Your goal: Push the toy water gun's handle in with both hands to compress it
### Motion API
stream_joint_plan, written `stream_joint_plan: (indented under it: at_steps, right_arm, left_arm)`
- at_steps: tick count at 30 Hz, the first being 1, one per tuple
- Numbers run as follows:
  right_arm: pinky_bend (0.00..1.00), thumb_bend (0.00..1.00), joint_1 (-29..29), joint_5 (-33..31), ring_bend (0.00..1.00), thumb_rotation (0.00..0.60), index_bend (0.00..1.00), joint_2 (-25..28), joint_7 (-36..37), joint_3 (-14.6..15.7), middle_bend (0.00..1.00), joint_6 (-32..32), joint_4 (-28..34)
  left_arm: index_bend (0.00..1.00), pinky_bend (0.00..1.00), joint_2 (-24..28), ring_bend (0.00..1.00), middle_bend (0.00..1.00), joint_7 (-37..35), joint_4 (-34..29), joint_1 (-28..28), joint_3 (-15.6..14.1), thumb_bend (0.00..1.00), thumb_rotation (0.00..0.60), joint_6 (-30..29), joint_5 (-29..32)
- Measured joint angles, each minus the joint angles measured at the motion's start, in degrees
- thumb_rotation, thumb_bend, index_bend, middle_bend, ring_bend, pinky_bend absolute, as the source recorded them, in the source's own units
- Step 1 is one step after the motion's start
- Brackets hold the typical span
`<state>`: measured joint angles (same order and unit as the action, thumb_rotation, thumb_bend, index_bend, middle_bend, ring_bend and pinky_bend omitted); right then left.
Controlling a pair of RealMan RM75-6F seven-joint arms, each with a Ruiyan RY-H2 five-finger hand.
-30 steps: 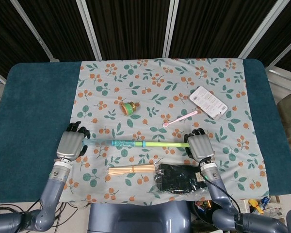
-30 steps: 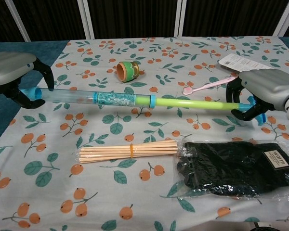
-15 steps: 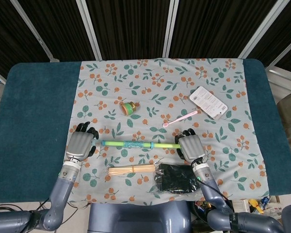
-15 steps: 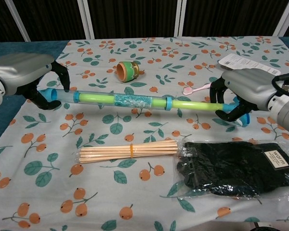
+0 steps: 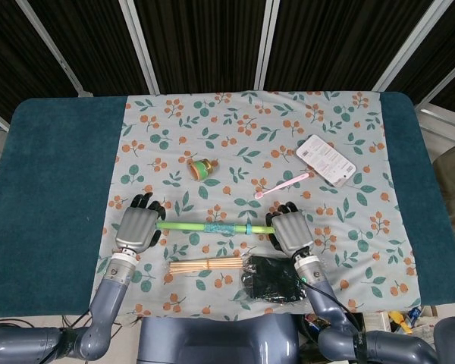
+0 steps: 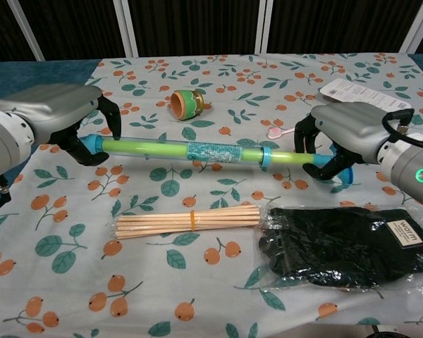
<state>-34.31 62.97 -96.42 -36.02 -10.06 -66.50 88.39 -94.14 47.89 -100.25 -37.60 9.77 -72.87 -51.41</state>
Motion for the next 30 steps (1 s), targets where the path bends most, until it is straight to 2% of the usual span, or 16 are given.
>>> stream_joint_plan:
  at_steps: [15,17,19,20,22,26,30]
  right_arm:
    - [0.19,0.46,-0.4,-0.1,0.26,0.6,0.77,-0.1,-0.8,0.4,0.6,-0.3,0.4]
    - [0.19,0.41,-0.4,0.0,0.23,0.6,0.71,0.0,-0.7,0.4,0.53,-0.3,0.4]
    - [0.18,0.31,-0.4,0.0,0.15,0.6,0.51,0.3,-0.8,0.5,0.37,-0.1,0.5]
    - [0.17,0.28,-0.4,-0.1,0.13,0.6,0.45,0.5,-0.8,0.6,0.32,0.2,0.6]
    - [0.16,0.2,-0.5,-0.7,0.09,0.6,0.3,1.2,-1.1,0.8,0.19,0.9,1.0]
    - [0.16,0.14,-0.6,-2.0,0.05,0.6,0.15,2.5,-2.7,1.2,0.09,1.5,2.1]
    - [0.16,0.12,-0.6,-3.1,0.04,0.6,0.11,3.2,-3.9,1.4,0.08,1.3,2.8]
  left_arm:
    - [0.57,0.14,-1.7,0.09,0.3,0.4,1.0,-1.2,-0.3,0.42,0.6,0.0,0.4]
    - [0.52,0.12,-1.6,0.09,0.26,0.4,1.0,-1.2,-0.4,0.37,0.6,0.0,0.5]
    - [0.42,0.09,-1.4,0.07,0.19,0.3,0.9,-1.2,-0.5,0.27,0.6,0.0,0.5]
    - [0.37,0.08,-1.3,0.06,0.16,0.3,0.9,-1.2,-0.6,0.21,0.6,0.1,0.5]
    - [0.31,0.07,-0.9,0.05,0.14,0.0,0.7,-1.2,-0.8,0.16,0.6,0.2,0.4]
    - [0.22,0.05,-0.5,0.03,0.11,-1.2,0.6,-1.0,-0.9,0.12,0.6,0.6,-0.1]
    - [0.22,0.05,0.1,0.03,0.1,-2.7,0.6,-0.9,-1.1,0.12,0.6,1.2,-0.6]
